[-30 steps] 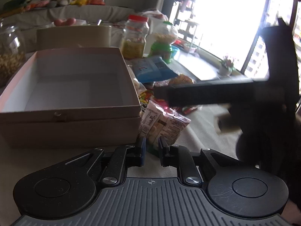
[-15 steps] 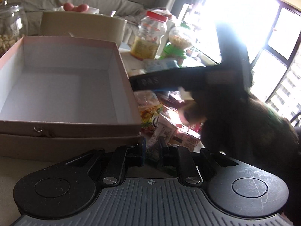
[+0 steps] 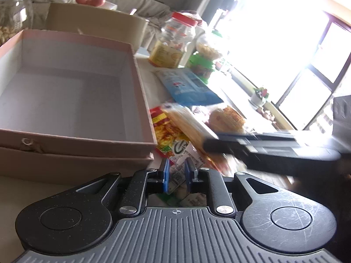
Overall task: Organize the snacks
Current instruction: 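Grasp the small white-and-green snack packets with the left tool, then lift the small packets with the left tool and adjust the grip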
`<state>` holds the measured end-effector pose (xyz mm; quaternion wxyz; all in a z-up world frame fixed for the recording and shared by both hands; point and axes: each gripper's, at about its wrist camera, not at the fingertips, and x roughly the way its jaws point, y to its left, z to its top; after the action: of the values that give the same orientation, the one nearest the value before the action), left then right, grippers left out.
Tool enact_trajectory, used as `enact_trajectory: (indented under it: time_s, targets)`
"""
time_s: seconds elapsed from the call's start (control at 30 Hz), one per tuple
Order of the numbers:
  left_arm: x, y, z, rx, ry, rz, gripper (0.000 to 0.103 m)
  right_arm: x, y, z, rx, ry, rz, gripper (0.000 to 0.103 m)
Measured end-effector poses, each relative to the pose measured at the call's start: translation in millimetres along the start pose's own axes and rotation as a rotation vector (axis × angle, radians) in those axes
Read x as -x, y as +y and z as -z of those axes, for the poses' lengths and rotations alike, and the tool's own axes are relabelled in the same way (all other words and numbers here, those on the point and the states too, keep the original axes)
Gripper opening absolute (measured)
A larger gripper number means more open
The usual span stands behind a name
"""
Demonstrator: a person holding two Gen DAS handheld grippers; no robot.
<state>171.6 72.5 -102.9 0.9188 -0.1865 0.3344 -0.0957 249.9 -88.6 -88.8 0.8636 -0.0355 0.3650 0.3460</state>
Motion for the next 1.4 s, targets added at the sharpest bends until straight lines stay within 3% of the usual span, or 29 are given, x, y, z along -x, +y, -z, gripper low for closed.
enact_trajectory:
  time_s: [0.23, 0.3, 0.37, 0.43, 0.5, 0.57, 0.7, 0.8, 0.9, 1.0, 1.07, 1.13, 1.23, 1.33, 1.4]
  targets:
    - [20, -20, 17, -0.112, 0.109, 0.093, 0.021, 37, -7, 51, -0.107, 0.034, -0.059, 0.029]
    - [28, -30, 24, -0.172, 0.132, 0.098, 0.021, 47, -10, 60, -0.13, 0.019, -0.044, 0.029]
    - [36, -42, 29, -0.257, 0.124, 0.056, 0.021, 55, -13, 68, -0.138, -0.001, 0.027, 0.029]
    - [47, -54, 36, -0.342, 0.101, 0.002, 0.021, 61, -16, 74, -0.135, -0.025, 0.118, 0.036]
    - [52, -61, 36, -0.379, 0.114, -0.008, 0.021, 64, -23, 81, -0.153, -0.035, 0.172, 0.066]
    - [52, -70, 36, -0.409, 0.124, 0.004, 0.021, 65, -30, 88, -0.188, -0.037, 0.205, 0.077]
    - [35, -103, 48, -0.559, 0.139, -0.033, 0.021, 68, -38, 98, -0.226, -0.069, 0.199, 0.08]
    - [23, -118, 61, -0.656, 0.195, -0.066, 0.023, 68, -41, 100, -0.245, -0.081, 0.186, 0.081]
    - [22, -127, 72, -0.75, 0.217, -0.053, 0.024, 72, -46, 104, -0.279, -0.098, 0.162, 0.083]
    - [21, -130, 73, -0.731, 0.258, 0.006, 0.036, 73, -49, 106, -0.318, -0.126, 0.129, 0.089]
    - [23, -131, 73, -0.734, 0.253, 0.005, 0.035, 74, -49, 109, -0.329, -0.146, 0.116, 0.091]
    - [30, -129, 71, -0.732, 0.227, -0.007, 0.034, 74, -48, 111, -0.325, -0.158, 0.109, 0.092]
    - [40, -118, 59, -0.695, 0.141, -0.089, 0.033, 74, -46, 112, -0.305, -0.161, 0.1, 0.094]
    - [39, -93, 42, -0.58, 0.136, -0.139, 0.029, 72, -42, 111, -0.274, -0.137, 0.086, 0.103]
    - [32, -72, 31, -0.439, 0.167, -0.106, 0.029, 72, -39, 111, -0.265, -0.117, 0.093, 0.103]
